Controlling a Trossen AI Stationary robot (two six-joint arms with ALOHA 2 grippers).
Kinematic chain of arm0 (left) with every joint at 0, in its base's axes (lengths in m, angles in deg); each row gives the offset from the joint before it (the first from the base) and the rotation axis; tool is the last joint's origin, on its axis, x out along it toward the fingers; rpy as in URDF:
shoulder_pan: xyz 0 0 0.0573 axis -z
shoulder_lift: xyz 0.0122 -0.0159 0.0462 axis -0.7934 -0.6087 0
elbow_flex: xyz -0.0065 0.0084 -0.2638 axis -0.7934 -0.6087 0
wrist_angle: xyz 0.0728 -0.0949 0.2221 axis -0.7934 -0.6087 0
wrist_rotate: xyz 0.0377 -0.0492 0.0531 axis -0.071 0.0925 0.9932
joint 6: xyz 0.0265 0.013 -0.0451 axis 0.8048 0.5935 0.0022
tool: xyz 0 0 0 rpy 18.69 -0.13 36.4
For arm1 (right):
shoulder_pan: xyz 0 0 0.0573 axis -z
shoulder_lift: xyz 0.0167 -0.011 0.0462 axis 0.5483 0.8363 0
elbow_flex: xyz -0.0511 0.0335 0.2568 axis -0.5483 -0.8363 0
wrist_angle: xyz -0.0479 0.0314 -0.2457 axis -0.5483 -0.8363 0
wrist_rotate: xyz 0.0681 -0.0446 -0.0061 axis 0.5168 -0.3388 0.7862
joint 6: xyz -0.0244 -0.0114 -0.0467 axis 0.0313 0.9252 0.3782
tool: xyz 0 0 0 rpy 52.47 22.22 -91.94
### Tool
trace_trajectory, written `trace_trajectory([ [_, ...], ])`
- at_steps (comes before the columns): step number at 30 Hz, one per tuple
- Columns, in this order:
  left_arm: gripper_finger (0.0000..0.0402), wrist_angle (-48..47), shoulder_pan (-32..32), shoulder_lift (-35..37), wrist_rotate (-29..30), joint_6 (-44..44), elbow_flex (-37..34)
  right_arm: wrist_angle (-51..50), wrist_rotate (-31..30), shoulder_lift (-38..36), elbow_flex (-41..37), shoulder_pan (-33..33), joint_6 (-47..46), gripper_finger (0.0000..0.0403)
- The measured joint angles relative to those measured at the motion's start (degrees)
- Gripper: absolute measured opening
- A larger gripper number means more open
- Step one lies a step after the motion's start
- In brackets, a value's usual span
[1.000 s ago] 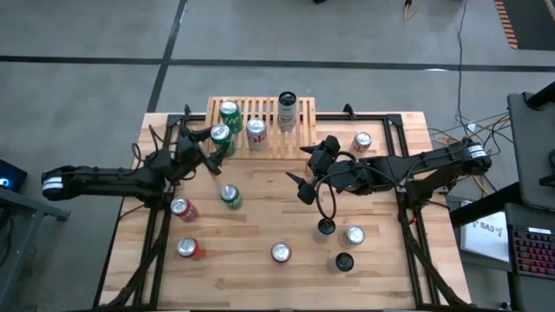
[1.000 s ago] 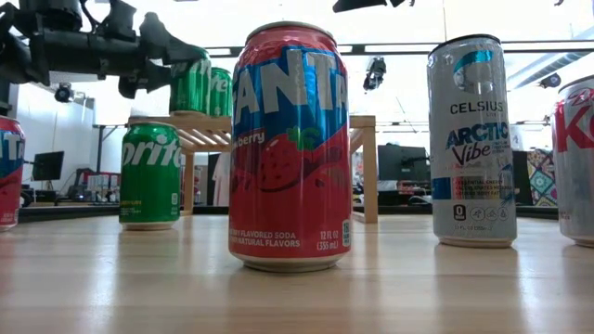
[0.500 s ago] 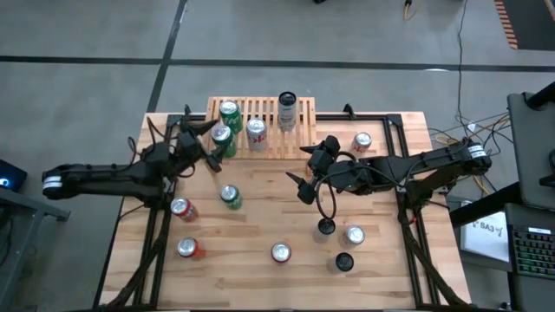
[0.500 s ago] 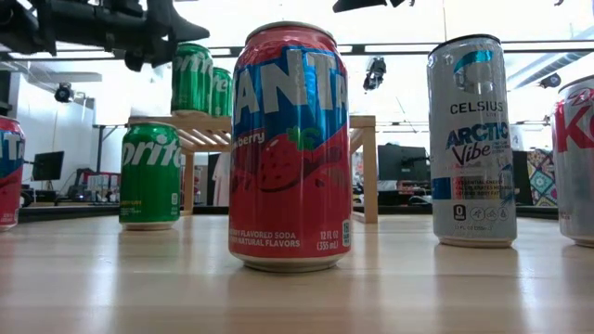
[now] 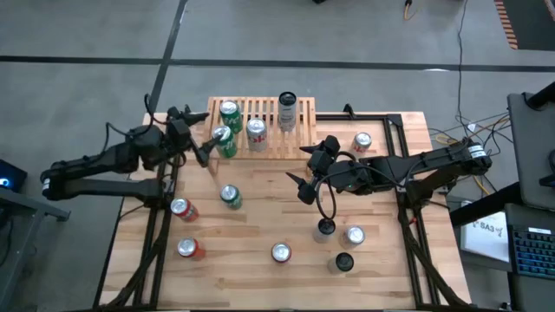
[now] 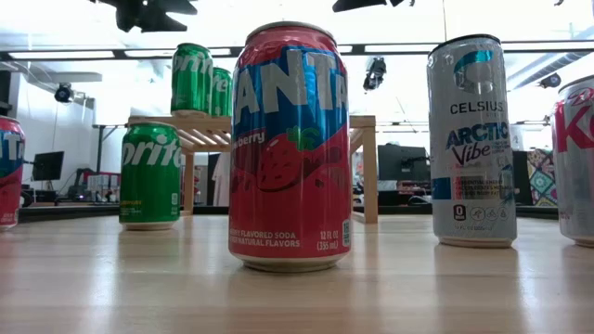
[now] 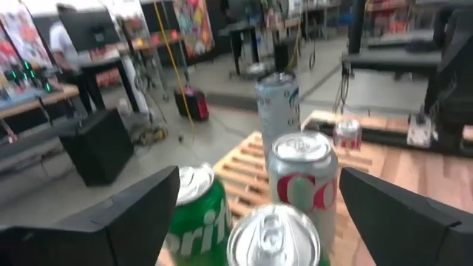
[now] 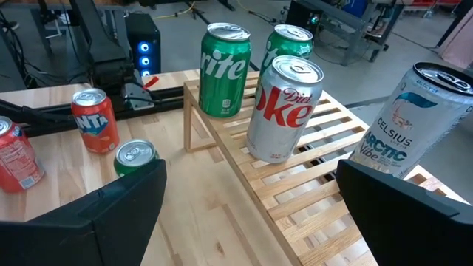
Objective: Place canned beverage on shelf
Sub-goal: Put the bottom green soda can on the shelf
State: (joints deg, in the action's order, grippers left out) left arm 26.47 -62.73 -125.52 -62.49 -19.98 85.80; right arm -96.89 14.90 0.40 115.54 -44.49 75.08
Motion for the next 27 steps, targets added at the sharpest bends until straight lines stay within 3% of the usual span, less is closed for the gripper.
trace_trajectory([
  [8, 0.0262, -15.9, 4.6, 0.3, -0.4, -6.9, 6.9, 0.0, 0.0, 0.0, 0.0, 0.0, 0.3, 0.0384],
  [19, 0.0026, -26.2, 8.5, -0.9, 2.0, -14.1, 3.7, 0.0, 0.0, 0.0, -0.1, 0.0, 1.2, 0.0384],
  [21, 0.0007, -25.6, 8.5, -1.3, 4.2, -14.2, 1.9, 0.0, 0.0, 0.0, -0.1, 0.0, 1.4, 0.0384],
  [27, 0.0019, -23.4, 8.5, -2.3, 7.2, -15.4, -1.2, -0.1, 0.0, 0.0, -0.3, 0.0, 1.3, 0.0384],
])
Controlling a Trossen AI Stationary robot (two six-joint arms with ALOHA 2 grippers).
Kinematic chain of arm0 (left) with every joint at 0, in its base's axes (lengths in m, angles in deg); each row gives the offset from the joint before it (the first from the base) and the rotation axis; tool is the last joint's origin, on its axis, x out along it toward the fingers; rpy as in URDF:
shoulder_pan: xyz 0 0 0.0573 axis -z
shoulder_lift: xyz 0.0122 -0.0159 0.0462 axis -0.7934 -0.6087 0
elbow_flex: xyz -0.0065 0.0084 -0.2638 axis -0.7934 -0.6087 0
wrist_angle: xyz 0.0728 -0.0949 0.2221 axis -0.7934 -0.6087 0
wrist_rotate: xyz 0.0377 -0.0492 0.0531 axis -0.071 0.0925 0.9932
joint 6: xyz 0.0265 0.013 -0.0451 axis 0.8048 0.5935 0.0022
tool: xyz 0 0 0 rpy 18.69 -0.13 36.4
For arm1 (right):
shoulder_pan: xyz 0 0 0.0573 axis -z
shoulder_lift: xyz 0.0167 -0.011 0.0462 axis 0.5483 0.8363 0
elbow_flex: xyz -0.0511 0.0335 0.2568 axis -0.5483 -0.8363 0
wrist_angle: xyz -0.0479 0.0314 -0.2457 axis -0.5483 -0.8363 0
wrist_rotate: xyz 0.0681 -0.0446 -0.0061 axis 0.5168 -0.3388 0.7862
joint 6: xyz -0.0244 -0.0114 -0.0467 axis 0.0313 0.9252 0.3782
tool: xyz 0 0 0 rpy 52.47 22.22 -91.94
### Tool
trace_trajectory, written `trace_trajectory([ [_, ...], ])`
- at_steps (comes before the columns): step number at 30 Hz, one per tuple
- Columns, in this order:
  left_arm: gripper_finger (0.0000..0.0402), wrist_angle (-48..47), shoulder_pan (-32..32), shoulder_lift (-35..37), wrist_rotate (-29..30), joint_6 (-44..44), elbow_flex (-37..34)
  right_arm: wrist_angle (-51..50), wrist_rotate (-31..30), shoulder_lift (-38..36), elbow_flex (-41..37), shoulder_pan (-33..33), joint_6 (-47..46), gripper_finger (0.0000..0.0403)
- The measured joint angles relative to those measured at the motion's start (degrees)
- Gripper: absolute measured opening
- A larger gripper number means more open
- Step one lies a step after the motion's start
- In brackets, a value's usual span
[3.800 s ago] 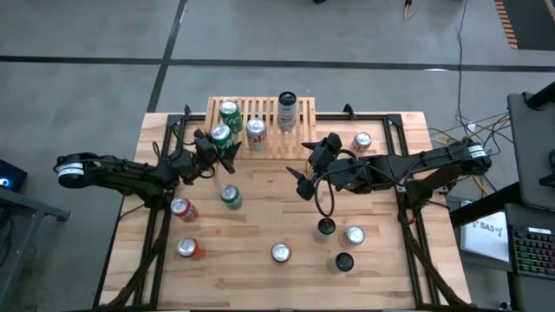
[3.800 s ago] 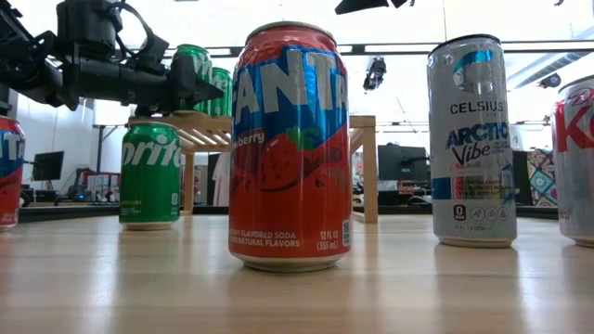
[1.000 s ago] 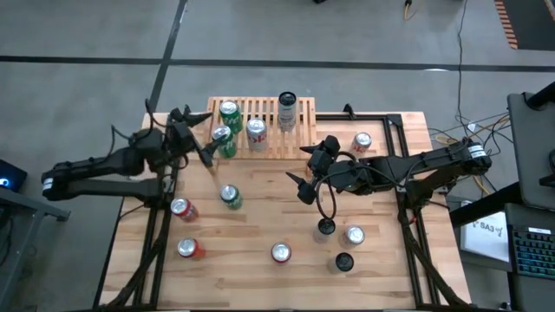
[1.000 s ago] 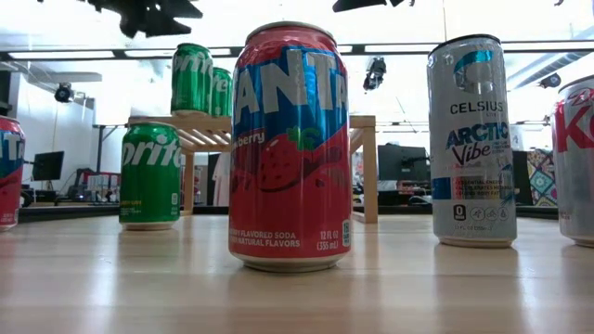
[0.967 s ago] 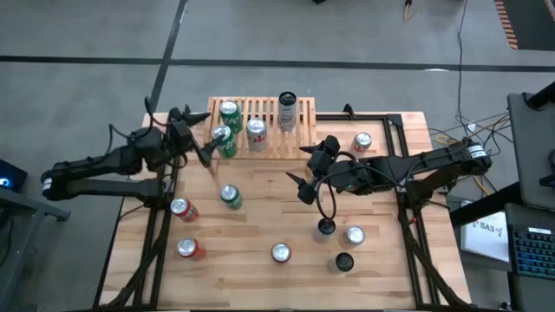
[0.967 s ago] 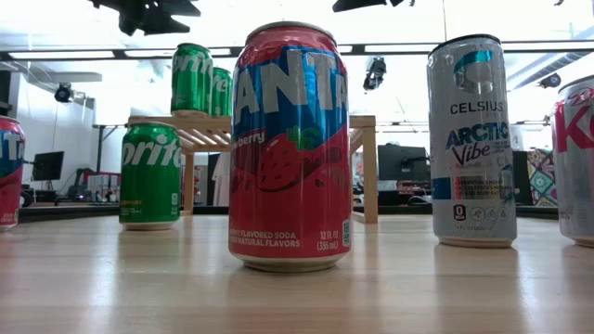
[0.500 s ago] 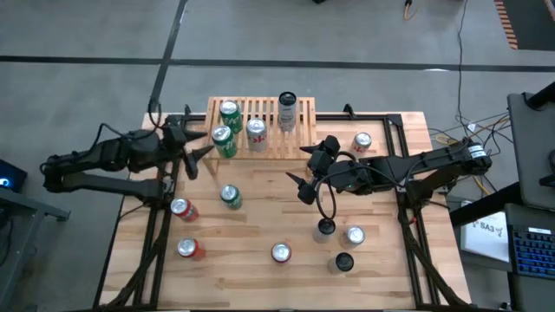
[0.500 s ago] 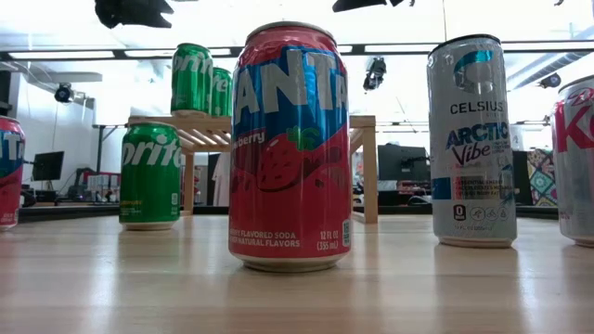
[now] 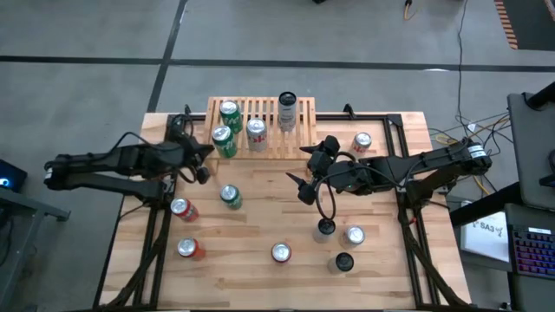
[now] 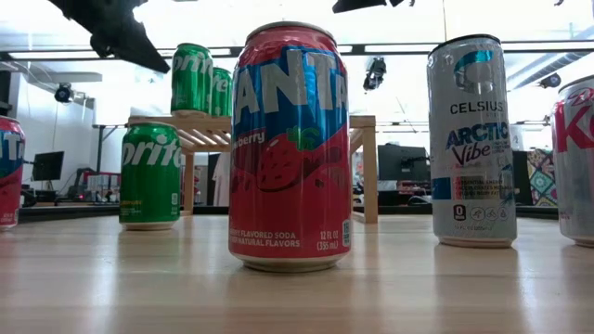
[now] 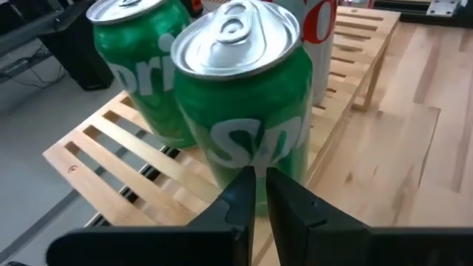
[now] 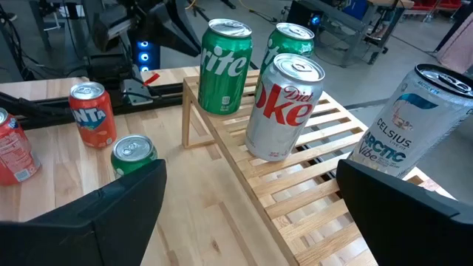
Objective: Place canned beverage on shelf
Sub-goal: Put the bottom green soda can on the shelf
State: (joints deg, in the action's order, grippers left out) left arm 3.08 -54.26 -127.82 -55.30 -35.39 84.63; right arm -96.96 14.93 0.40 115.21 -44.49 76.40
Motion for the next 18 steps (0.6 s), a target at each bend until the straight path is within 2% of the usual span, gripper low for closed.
trace_trajectory([
  [5, 0.0003, 3.8, 0.0, -0.9, 0.3, 0.4, -1.2, 0.0, 0.0, 0.0, 0.0, 0.0, 0.1, 0.0384],
  [12, 0.0001, 7.7, 0.0, -2.9, 0.7, 1.9, -1.5, -0.1, 0.0, 0.0, 0.0, 0.0, 0.5, 0.0384],
  [18, 0.0000, 8.8, 0.0, -5.4, 5.0, 2.0, -1.5, -0.4, 0.0, 0.0, 0.0, 0.0, 0.5, 0.0384],
])
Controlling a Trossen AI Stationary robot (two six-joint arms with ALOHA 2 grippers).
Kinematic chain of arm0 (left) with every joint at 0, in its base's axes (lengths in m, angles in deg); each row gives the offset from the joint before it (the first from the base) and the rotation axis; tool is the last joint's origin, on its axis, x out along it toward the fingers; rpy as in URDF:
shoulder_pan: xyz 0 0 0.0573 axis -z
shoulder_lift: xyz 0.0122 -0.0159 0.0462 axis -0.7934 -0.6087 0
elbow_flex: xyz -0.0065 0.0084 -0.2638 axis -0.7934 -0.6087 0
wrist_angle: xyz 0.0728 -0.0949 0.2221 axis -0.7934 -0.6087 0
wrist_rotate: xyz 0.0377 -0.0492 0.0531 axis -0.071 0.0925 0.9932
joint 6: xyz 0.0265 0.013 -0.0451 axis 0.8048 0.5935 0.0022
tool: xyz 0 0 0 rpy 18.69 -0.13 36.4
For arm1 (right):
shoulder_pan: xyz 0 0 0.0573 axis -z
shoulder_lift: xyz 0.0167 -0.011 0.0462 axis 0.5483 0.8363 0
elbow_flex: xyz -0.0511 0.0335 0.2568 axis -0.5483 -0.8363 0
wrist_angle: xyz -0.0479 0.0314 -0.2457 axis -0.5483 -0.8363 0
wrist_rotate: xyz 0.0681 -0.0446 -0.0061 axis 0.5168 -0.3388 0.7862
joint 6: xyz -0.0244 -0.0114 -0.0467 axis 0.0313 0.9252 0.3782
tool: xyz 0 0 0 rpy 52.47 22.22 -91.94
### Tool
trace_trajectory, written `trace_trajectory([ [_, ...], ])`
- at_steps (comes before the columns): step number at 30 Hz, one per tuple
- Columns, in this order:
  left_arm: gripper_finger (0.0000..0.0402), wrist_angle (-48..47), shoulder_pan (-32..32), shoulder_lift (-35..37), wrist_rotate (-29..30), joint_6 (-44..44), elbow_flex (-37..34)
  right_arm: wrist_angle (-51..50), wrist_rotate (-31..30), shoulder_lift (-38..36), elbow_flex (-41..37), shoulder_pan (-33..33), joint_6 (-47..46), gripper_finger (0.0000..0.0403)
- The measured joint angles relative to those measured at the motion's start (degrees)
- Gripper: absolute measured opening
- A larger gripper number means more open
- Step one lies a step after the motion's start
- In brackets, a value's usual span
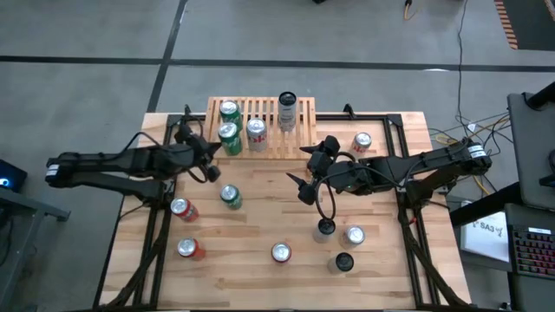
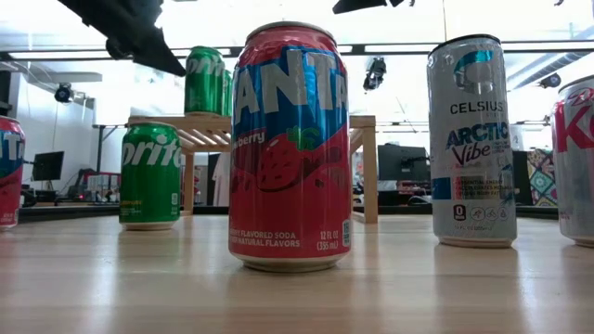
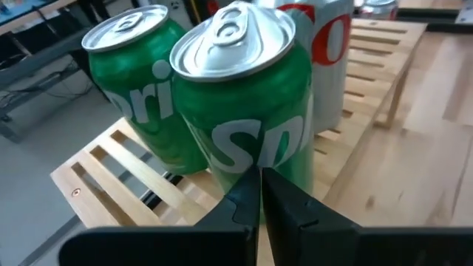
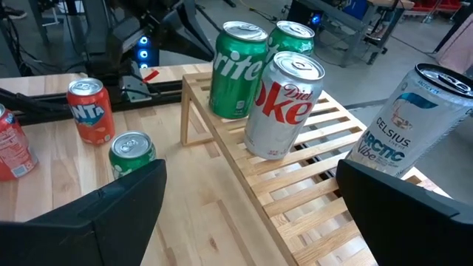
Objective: Place canned beverage on shelf
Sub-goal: Put the bottom green soda can on the shelf
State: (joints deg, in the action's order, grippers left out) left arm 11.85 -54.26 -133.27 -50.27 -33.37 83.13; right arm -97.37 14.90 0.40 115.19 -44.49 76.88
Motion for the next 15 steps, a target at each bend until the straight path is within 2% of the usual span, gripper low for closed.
trace_trajectory([
  [9, 0.0000, 0.1, 0.0, -2.1, 2.3, -0.5, 0.0, -0.6, 0.0, 0.0, -0.1, 0.0, -0.4, 0.0384],
  [15, 0.0000, 0.1, 0.0, -1.1, 2.4, -0.3, 0.0, -1.1, 0.0, 0.0, -0.2, 0.0, -1.5, 0.0384],
])
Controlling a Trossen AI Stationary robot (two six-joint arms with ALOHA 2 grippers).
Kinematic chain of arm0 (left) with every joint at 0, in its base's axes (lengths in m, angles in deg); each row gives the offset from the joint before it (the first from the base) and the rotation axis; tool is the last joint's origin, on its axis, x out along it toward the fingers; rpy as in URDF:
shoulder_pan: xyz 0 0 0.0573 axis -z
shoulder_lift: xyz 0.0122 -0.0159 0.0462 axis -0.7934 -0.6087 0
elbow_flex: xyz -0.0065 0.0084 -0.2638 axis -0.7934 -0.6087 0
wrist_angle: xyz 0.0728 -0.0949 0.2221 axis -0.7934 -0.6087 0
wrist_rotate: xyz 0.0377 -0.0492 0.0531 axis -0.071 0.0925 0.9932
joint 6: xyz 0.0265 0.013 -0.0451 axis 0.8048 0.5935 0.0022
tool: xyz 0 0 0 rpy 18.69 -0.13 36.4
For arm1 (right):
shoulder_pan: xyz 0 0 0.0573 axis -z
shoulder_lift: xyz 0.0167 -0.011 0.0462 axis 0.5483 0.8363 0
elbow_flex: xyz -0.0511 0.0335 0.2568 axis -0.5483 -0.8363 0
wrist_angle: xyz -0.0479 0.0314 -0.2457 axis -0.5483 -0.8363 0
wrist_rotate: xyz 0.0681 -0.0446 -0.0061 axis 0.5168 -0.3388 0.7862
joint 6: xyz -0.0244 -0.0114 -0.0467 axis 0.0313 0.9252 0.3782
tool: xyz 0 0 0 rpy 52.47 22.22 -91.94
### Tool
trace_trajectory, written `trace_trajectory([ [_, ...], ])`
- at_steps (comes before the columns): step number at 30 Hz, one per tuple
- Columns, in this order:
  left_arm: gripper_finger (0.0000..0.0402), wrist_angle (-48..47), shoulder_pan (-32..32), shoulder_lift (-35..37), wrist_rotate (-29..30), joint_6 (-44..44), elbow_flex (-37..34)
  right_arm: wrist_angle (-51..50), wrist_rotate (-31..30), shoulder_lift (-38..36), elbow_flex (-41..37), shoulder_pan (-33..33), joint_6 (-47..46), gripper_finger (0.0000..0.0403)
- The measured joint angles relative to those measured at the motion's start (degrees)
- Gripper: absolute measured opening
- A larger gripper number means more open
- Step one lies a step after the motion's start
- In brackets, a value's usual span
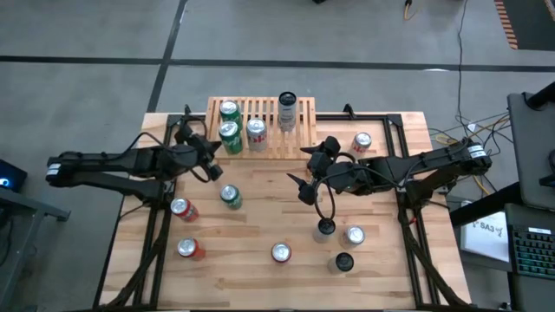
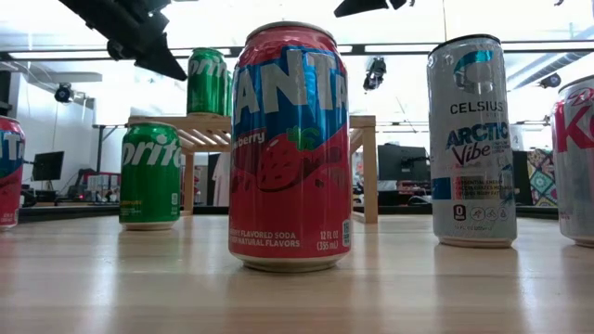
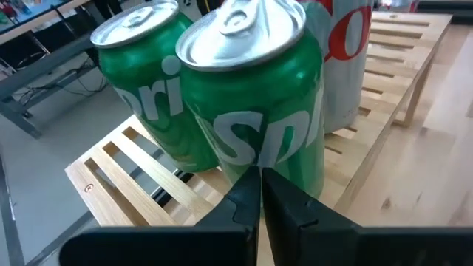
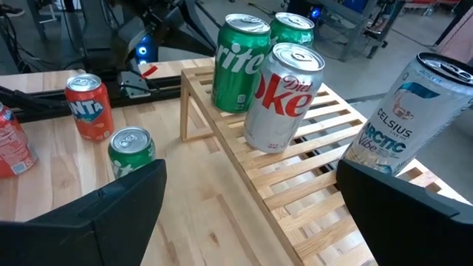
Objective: Place canned beverage on shelf
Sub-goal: Put the bottom green soda can on the shelf, then adjust the soda cans
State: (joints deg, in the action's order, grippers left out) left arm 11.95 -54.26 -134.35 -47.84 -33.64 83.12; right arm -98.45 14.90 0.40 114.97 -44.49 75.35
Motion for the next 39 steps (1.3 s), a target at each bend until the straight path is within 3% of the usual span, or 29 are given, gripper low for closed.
trace_trajectory([
  [11, 0.0000, 0.5, 0.1, 5.9, -0.1, 0.0, 0.0, -0.4, 0.0, 0.0, -0.1, 0.0, 0.0, 0.0384],
  [15, 0.0000, 3.6, 0.1, 6.9, -2.9, 1.7, 0.0, -0.7, 0.0, 0.0, -0.1, 0.0, 0.0, 0.0384],
  [27, 0.0000, 19.7, -0.6, 7.0, -2.5, 22.3, 0.9, -0.8, 0.0, 0.0, -0.1, 0.0, -0.1, 0.0384],
  [36, 0.0000, 19.8, -1.0, 7.1, -3.1, 21.3, 2.8, -0.8, 0.0, 0.0, -0.1, 0.0, 0.0, 0.0384],
  [39, 0.0000, 20.1, -0.9, 7.6, -6.8, 19.3, 2.8, -0.5, 0.0, 0.0, -0.1, 0.0, 0.0, 0.0384],
])
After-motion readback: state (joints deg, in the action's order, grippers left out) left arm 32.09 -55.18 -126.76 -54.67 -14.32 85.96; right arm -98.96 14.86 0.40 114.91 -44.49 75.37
